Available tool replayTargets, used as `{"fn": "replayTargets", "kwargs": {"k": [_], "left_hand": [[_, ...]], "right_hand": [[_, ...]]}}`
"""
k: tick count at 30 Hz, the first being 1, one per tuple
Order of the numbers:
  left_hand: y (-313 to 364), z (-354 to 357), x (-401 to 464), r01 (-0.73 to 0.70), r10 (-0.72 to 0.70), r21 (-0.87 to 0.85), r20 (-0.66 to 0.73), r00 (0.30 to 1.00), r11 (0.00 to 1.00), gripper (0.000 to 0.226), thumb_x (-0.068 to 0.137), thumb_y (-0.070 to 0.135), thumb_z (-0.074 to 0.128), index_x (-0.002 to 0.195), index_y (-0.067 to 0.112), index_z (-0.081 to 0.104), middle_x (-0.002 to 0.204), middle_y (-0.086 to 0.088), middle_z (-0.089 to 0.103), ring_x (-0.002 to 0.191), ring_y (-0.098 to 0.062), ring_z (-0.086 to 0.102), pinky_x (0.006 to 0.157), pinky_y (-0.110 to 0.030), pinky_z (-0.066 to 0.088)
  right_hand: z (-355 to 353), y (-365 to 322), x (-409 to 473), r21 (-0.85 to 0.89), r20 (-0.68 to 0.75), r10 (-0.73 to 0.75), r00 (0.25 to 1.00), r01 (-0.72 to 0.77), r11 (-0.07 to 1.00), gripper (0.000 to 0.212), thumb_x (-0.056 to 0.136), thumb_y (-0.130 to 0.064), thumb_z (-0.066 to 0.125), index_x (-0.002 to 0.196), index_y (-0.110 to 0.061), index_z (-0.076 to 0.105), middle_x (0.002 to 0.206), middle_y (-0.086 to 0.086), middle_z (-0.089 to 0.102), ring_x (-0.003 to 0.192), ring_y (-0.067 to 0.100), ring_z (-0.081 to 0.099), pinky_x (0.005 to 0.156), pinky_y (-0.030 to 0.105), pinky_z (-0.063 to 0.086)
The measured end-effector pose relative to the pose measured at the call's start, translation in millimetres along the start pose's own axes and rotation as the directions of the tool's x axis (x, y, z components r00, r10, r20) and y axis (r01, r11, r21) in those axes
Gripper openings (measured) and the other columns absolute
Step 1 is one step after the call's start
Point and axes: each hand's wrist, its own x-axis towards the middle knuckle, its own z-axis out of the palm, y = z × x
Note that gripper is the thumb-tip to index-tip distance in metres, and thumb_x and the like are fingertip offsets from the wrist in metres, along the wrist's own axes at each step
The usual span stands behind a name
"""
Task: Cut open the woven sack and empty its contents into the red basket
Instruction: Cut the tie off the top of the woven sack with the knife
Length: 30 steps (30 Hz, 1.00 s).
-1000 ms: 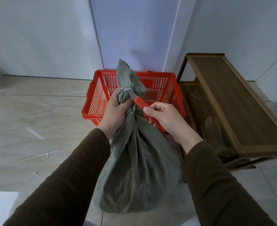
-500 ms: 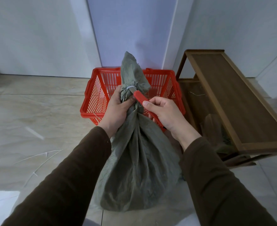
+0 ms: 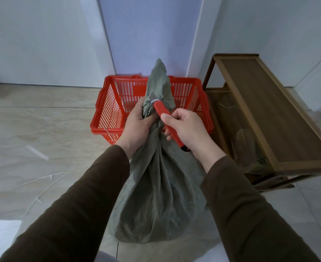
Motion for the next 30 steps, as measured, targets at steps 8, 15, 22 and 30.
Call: {"fn": "replayTargets", "kwargs": {"k": [8, 15, 22, 30], "left_hand": [[3, -3, -2, -0.055, 0.046, 0.121, 0.077, 0.996, 0.991, 0.028, 0.1, 0.005, 0.059, 0.123, 0.02, 0.065, 0.102, 0.015, 0.073, 0.1, -0.002, 0.069, 0.088, -0.017, 0.052], [2, -6, 0, -0.032, 0.034, 0.27, -0.003, 0.999, 0.962, 0.025, 0.101, 0.023, 0.064, 0.127, 0.027, 0.065, 0.117, 0.004, 0.072, 0.108, -0.009, 0.068, 0.098, -0.033, 0.054], [-1, -4, 5, -0.023, 0.039, 0.402, -0.03, 0.999, 0.915, 0.031, 0.102, 0.024, 0.061, 0.133, 0.031, 0.063, 0.117, 0.013, 0.072, 0.107, 0.0, 0.066, 0.097, -0.026, 0.052], [-10, -26, 12, 0.055, 0.021, 0.442, -0.165, 0.986, 0.895, 0.024, 0.097, 0.011, 0.066, 0.121, 0.014, 0.066, 0.108, -0.001, 0.074, 0.096, 0.005, 0.068, 0.086, -0.012, 0.049]], "right_hand": [[-4, 4, -2, 0.368, 0.393, 0.051, 0.918, -0.208, 0.906, 0.024, 0.11, -0.03, 0.051, 0.106, -0.009, 0.062, 0.067, 0.0, 0.06, 0.051, 0.011, 0.051, 0.047, 0.024, 0.044], [6, 4, 4, -0.086, 0.098, 0.014, 0.995, -0.005, 0.996, 0.032, 0.105, -0.036, 0.052, 0.082, -0.018, 0.065, 0.057, -0.008, 0.059, 0.046, 0.012, 0.053, 0.049, 0.034, 0.046], [13, 0, 1, -0.469, -0.015, -0.079, 0.997, 0.063, 0.881, 0.037, 0.104, -0.049, 0.046, 0.082, -0.025, 0.063, 0.079, -0.004, 0.067, 0.071, 0.02, 0.065, 0.061, 0.038, 0.047], [-29, 5, -8, -0.132, -0.129, 0.075, 0.989, -0.092, 0.987, 0.034, 0.104, -0.046, 0.045, 0.087, -0.024, 0.065, 0.079, 0.003, 0.069, 0.071, 0.028, 0.068, 0.079, 0.06, 0.061]]}}
